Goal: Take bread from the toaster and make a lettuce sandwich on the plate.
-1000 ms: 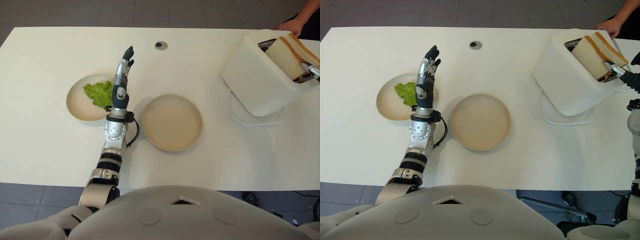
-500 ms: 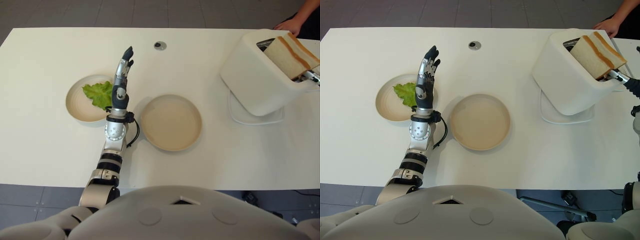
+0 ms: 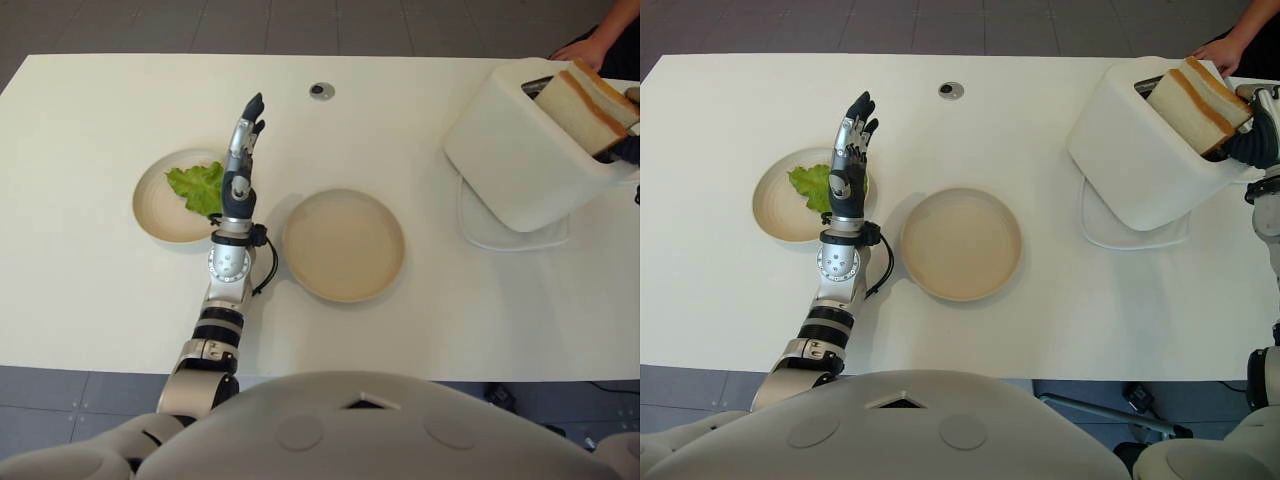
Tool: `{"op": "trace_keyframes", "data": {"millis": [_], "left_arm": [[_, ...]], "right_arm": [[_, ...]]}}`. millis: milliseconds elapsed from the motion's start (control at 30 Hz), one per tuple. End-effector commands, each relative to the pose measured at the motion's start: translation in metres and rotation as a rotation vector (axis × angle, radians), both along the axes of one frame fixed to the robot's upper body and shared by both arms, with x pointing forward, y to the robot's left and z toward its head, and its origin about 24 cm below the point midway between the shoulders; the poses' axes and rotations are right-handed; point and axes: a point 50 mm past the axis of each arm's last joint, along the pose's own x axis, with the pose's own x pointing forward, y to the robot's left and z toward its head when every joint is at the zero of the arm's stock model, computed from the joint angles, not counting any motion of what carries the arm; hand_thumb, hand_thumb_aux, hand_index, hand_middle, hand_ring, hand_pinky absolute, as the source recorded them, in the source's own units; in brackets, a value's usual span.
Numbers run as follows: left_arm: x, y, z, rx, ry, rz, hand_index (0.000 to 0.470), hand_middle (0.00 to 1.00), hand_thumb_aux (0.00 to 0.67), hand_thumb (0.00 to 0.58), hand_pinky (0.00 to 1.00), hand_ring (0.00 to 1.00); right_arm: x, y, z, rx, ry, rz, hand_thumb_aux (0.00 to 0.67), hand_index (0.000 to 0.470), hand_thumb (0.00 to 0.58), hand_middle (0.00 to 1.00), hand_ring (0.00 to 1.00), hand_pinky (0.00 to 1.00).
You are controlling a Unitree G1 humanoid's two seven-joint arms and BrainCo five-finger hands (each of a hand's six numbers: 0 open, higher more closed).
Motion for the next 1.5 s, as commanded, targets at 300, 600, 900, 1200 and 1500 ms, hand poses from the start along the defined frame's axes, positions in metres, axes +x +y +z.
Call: {"op": "trace_keyframes", "data": {"millis": [300, 600, 900, 1200, 1500], "left_arm": [[0.0, 0.002, -0.003, 0.018, 0.016, 0.004, 0.0, 0.0, 0.0, 0.0, 0.0, 0.0], [0.006, -0.001, 0.0, 0.0, 0.009, -0.005, 0.0, 0.0, 0.0, 0.0, 0.0, 0.0], [0.015, -0.006, 0.003, -0.009, 0.0, -0.023, 0.0, 0.0, 0.0, 0.0, 0.0, 0.0], [0.001, 0.014, 0.04, 0.238, -0.172, 0.088, 0.0, 0.0, 0.0, 0.0, 0.0, 0.0], [-0.033, 0.165, 0.036, 1.267, 0.279, 0.684, 0.0, 0.0, 0.0, 0.0, 0.0, 0.0]], "right_arm": [[-0.015, 0.029, 0.054, -0.004, -0.521, 0.134, 0.67, 0.47, 0.58, 1.0, 1.0, 1.0], [-0.034, 0.183, -0.024, 0.816, 0.145, 0.84, 0.67, 0.47, 0.58, 1.0, 1.0, 1.0], [-0.063, 0.214, -0.114, 0.996, 0.613, 0.731, 0.67, 0.47, 0.58, 1.0, 1.0, 1.0], [-0.067, 0.201, -0.111, 0.675, 0.614, 0.699, 0.0, 0.0, 0.0, 0.01, 0.01, 0.01], [-0.049, 0.177, -0.094, 0.407, 0.501, 0.602, 0.0, 0.0, 0.0, 0.0, 0.0, 0.0]]}}
